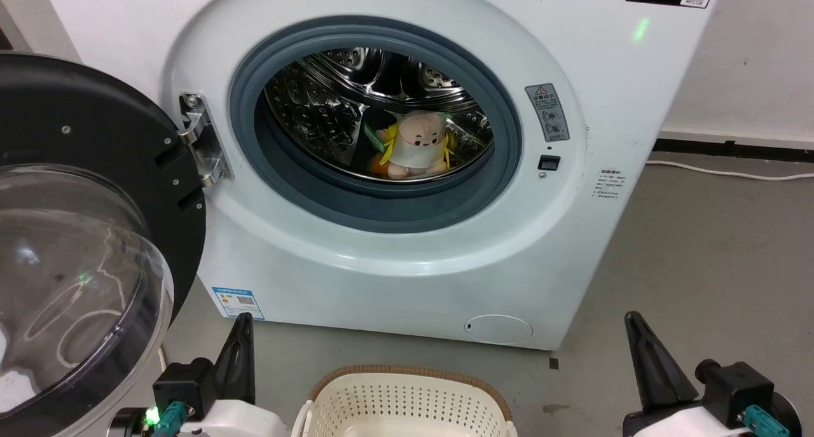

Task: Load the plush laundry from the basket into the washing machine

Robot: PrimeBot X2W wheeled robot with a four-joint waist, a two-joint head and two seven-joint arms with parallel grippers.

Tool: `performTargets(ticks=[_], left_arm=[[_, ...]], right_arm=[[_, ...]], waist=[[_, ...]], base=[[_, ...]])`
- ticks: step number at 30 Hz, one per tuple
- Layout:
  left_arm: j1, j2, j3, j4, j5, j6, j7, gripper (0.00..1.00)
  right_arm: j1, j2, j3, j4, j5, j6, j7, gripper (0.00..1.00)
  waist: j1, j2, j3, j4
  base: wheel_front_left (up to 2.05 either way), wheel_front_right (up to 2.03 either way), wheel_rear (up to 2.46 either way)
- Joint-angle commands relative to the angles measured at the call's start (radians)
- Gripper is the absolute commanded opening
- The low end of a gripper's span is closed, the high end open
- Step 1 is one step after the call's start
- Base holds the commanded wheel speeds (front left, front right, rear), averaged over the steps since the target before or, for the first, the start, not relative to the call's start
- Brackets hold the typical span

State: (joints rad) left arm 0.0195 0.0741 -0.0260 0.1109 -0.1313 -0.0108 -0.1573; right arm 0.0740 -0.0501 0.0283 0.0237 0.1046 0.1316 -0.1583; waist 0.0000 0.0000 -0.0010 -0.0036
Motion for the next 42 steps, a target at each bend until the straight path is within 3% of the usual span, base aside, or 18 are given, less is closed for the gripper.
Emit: performTargets(ticks=[1,42], left_arm=[[-0.008,-0.005,0.002,-0.007,0.011,0.004,0.006,0.0],[-0.015,-0.016,0.016,-0.068,0.081,0.008,0.094,0.0]], right_arm=[[-0.016,0.0,-0.003,-0.006,-0.008,0.0,0.007,0.0],[-0.05,0.0,-0.018,-0.016,-0.064,-0.001,0.095,0.0]], waist=[[0.0,0.0,0.0,0.0],[0.0,0.0,0.001,0.002]], base=[[0.0,0.0,0.0],[0.0,0.0,0.0]])
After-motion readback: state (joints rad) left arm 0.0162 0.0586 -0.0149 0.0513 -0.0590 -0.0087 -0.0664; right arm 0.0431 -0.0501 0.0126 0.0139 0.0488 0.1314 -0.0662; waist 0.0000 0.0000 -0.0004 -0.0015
